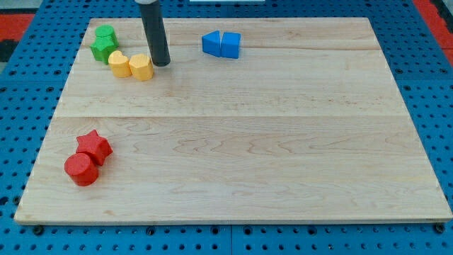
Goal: Move the green star slightly to the left
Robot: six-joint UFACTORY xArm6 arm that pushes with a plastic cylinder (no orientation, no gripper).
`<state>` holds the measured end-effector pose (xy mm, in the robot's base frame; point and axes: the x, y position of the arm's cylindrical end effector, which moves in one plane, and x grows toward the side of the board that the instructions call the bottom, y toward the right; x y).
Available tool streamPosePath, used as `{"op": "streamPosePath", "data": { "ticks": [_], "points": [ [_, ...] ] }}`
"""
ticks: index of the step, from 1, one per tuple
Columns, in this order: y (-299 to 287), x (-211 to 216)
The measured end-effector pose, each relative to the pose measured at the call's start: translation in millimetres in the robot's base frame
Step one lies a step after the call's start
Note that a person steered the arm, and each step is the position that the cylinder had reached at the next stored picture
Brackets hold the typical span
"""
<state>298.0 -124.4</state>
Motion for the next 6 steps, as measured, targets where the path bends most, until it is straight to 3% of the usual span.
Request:
{"op": "streamPosePath", "data": {
  "ticks": [1,2,3,4,5,6],
  "points": [
    [-81.9,-21.8],
    [-105.3,-10.9],
    [-90.9,-11.5],
    [-7.4,-18.4],
    [49.7,-5.3],
    [61.6,37.7]
  ]
}}
